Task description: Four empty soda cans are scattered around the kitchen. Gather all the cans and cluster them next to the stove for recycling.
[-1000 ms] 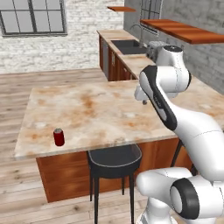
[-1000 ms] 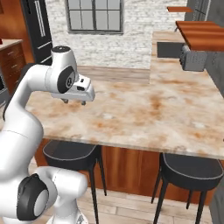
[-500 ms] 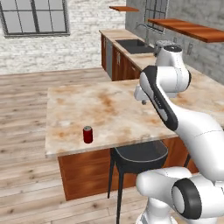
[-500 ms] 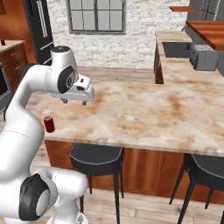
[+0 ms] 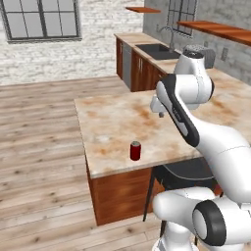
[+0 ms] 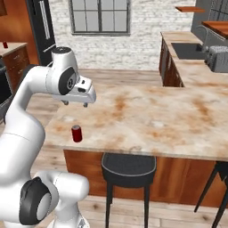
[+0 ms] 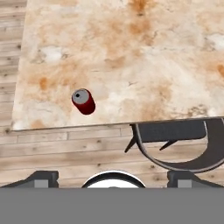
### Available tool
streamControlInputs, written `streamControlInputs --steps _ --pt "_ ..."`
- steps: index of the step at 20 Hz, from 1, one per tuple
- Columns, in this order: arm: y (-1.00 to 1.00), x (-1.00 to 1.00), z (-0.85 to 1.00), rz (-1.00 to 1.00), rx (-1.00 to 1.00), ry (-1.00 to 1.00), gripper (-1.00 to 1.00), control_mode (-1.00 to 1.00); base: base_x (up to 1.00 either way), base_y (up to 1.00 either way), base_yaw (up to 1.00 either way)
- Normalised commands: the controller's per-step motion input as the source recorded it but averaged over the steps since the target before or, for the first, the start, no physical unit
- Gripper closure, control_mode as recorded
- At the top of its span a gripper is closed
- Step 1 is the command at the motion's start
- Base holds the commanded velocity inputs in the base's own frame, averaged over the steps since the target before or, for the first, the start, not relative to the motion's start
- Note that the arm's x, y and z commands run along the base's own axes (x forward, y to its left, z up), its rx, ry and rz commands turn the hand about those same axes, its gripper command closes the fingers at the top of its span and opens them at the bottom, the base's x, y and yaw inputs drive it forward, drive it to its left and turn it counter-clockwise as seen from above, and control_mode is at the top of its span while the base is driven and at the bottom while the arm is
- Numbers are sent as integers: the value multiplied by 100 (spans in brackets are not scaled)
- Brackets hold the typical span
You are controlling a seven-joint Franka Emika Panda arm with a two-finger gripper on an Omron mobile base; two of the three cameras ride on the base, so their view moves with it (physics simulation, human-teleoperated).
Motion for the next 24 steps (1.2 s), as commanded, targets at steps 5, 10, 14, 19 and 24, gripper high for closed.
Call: streamControlInputs --steps 5,10,14,19,24 --pt "0 0 0 0 0 0 -100 100 33 66 -13" --pt "0 0 0 0 0 0 -100 100 43 44 -13" --pt "0 0 0 0 0 0 -100 -100 7 10 -2" --pt "-14 0 -19 0 0 8 -100 -100 0 0 0" --pt "-16 26 -47 -6 -2 11 -100 -100 0 0 0"
